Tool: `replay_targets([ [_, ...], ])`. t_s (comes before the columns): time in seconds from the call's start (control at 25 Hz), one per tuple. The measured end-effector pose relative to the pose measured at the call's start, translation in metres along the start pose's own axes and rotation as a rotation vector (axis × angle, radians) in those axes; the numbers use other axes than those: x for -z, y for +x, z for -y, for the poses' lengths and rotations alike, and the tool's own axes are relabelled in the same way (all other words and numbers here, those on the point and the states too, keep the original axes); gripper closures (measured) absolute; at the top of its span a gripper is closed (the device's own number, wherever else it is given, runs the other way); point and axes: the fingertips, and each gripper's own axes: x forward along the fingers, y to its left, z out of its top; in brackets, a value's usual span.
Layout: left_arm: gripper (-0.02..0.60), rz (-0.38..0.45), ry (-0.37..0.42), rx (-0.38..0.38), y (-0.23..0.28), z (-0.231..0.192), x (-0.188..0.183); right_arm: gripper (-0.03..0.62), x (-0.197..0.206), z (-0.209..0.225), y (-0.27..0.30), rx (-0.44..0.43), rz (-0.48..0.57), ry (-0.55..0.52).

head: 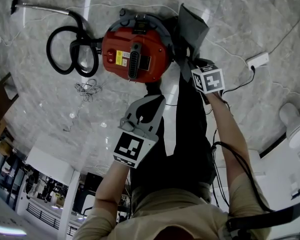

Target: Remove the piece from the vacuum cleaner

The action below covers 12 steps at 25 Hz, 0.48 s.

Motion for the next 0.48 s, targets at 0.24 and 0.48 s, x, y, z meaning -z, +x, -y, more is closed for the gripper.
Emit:
replay_targets([
  [0.24, 0.588, -0.005, -0.002, 0.004, 0.0013, 0.0026, 0.0029, 0.542, 0.0021, 0.0031, -0.0013, -0.033, 0.029, 0.050],
  [0.48, 0.588, -0.009, -0.007, 0.000, 0.0012, -0.0003, 0.0049, 0.553, 0.0060, 0.0088, 0.0001, -0.020, 0.014, -0.003],
])
